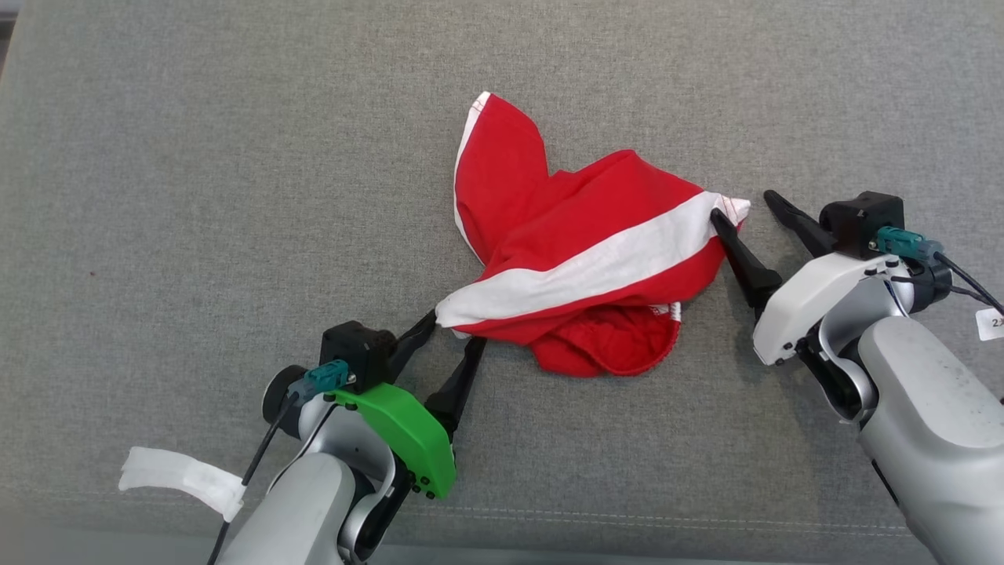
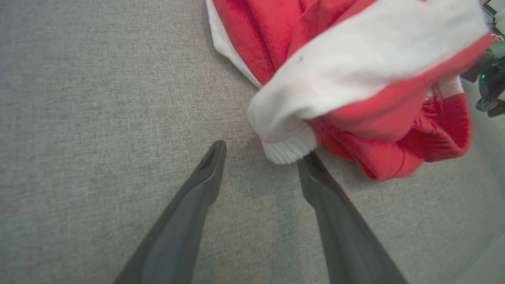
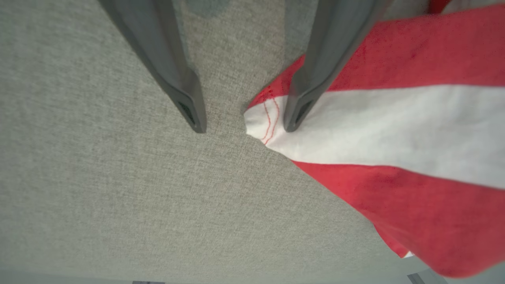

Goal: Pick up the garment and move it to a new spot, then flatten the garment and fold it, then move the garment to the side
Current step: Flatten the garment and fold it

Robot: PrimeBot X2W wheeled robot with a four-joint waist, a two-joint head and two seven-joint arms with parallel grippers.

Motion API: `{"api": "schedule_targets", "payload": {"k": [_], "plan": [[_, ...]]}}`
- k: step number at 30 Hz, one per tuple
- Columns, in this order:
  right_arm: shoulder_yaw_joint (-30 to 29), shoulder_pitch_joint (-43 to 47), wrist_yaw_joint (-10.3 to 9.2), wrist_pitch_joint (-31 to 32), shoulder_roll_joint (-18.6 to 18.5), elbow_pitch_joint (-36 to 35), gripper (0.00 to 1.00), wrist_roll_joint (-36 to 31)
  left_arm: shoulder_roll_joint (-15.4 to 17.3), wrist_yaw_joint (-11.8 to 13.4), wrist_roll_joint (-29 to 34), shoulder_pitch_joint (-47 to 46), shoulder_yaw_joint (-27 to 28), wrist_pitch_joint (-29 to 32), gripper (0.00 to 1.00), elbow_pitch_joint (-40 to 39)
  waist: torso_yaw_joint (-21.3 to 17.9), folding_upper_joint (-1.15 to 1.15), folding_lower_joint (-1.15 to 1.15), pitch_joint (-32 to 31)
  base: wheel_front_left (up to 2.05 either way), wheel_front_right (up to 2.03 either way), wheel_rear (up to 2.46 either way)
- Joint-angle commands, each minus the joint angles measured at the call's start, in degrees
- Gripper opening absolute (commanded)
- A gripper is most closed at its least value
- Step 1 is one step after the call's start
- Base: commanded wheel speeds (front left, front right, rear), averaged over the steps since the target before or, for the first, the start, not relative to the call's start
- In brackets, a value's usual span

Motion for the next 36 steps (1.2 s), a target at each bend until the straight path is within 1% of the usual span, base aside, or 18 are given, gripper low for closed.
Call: {"api": "schedule_targets", "payload": {"k": [1, 2, 8, 11, 15, 20, 26, 29, 33, 36], "plan": [[1.03, -1.19, -0.07, -0.06, -0.37, 0.88, 0.84, 0.99, 0.15, -0.31, -0.19, -1.69, -0.41, -1.25, 0.31, 0.32, 0.12, 0.00, -0.01, 0.77, 0.00, 0.00, 0.00], [1.49, -1.42, -0.07, -0.31, -0.58, 1.15, 0.00, 1.28, 0.20, -0.30, -0.26, -1.89, -0.62, -1.45, 0.00, 0.68, 0.16, 0.00, -0.01, 0.85, 0.00, 0.00, 0.00], [2.06, -2.23, -0.08, -2.46, -1.61, 1.01, 0.00, 3.32, 0.99, -0.46, 0.11, -2.99, -1.33, -3.47, 0.00, 0.65, 0.05, 0.00, -0.01, 1.05, 0.00, 0.00, 0.00], [1.84, -2.10, -0.08, -3.15, -2.09, 0.51, 0.00, 3.65, 1.64, 0.03, 0.60, -2.91, -1.03, -4.12, 0.00, -0.14, 0.00, 0.00, -0.01, 0.89, 0.00, 0.00, 0.00], [0.40, -1.93, -0.08, -4.95, -3.31, -1.24, 0.00, 4.05, 3.07, 1.44, 1.34, -2.28, -0.02, -5.25, 0.00, -3.23, -0.05, 0.00, -0.01, 0.39, 0.00, 0.00, 0.00], [-1.98, -1.49, -0.08, -5.75, -4.24, -4.44, 0.00, 4.13, 5.26, 2.84, 1.79, -1.39, 1.73, -6.37, 0.00, -9.84, -0.19, 0.00, -0.01, -0.92, 0.00, 0.00, 0.00], [-5.19, -0.60, -0.08, -5.58, -4.74, -11.47, 0.00, 3.38, 9.09, 3.72, 3.25, -2.49, 2.85, -4.56, 0.00, -19.15, -1.01, 0.00, -0.01, -2.85, 0.00, 0.00, 0.00], [-7.43, -0.29, -0.08, -5.01, -4.40, -16.09, 0.00, 2.95, 11.85, 3.83, 4.67, -3.99, 3.58, -2.60, 0.00, -23.80, -1.69, 0.00, -0.01, -3.82, 0.00, 0.00, 0.00], [-10.59, -0.97, -0.07, -2.93, -3.84, -22.69, 0.00, 1.38, 14.95, 3.46, 6.55, -7.04, 4.14, 1.08, 0.00, -29.50, -2.72, 0.00, -0.01, -4.85, 0.00, 0.00, 0.00], [-12.83, -1.96, -0.07, -0.79, -3.44, -27.94, 0.00, 0.06, 17.32, 2.55, 6.97, -9.80, 4.13, 4.85, 0.00, -32.65, -3.53, 0.00, -0.01, -5.40, 0.00, 0.00, 0.00]]}}
